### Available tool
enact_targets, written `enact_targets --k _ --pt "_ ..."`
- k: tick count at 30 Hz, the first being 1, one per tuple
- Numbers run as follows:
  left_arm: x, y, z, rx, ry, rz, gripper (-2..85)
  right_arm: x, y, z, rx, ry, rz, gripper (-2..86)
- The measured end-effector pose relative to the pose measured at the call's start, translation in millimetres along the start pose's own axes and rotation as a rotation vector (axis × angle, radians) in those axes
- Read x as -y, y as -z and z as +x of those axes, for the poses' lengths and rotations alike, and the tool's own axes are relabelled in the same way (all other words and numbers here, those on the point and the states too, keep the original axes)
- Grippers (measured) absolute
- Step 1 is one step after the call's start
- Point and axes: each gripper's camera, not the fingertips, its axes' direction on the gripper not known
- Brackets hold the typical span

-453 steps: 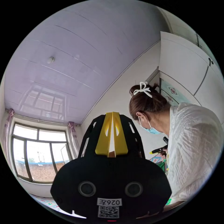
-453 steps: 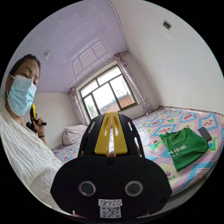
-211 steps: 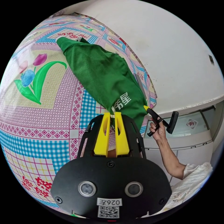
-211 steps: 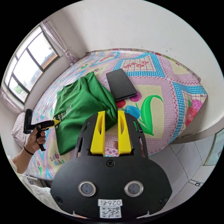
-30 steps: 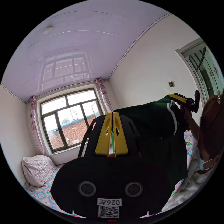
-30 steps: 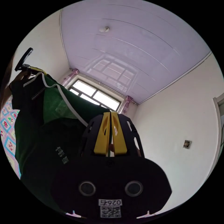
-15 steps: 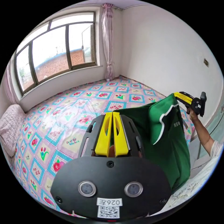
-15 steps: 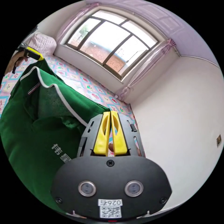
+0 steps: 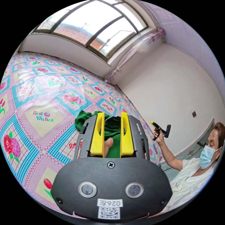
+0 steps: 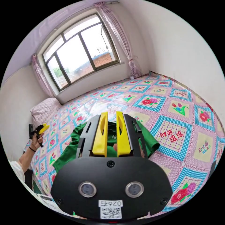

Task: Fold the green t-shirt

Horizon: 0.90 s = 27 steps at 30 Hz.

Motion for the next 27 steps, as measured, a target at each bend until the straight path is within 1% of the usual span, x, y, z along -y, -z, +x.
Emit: enact_targets --k 2,4,5,7,10,15,20,22,24,26,27 --pt "-27 6 -2 0.076 -0.019 -0.096 11.0 -26 37 5 0.05 0.005 0.015 2.5" --pt "-67 13 -8 0.16 -0.003 -0.197 11.1 -72 69 1 0.04 0.027 -0.044 2.6" --pt "-76 15 -10 0.179 0.005 -0.218 11.3 -85 76 -1 0.036 0.028 -0.062 2.6" --pt "-110 21 -15 0.258 0.031 -0.282 12.1 -135 97 -13 -0.013 0.045 -0.15 2.9" --pt "-140 23 -16 0.316 0.025 -0.344 13.5 -187 114 -34 -0.094 0.062 -0.24 3.3" --pt "-153 23 -29 0.268 0.078 -0.333 15.6 -231 118 -67 -0.267 0.162 -0.358 3.9" --pt "-147 18 -44 0.264 0.111 -0.357 17.6 -244 103 -81 -0.342 0.276 -0.433 4.0" --pt "-143 21 -48 0.258 0.119 -0.34 18.1 -242 93 -80 -0.378 0.306 -0.464 4.3" --pt "-141 23 -50 0.254 0.123 -0.328 18.1 -237 85 -72 -0.373 0.28 -0.488 5.2" --pt "-138 23 -52 0.253 0.125 -0.329 18.2 -228 79 -60 -0.328 0.21 -0.489 4.9" --pt "-137 22 -53 0.256 0.127 -0.332 18.3 -221 76 -50 -0.299 0.147 -0.485 2.4"
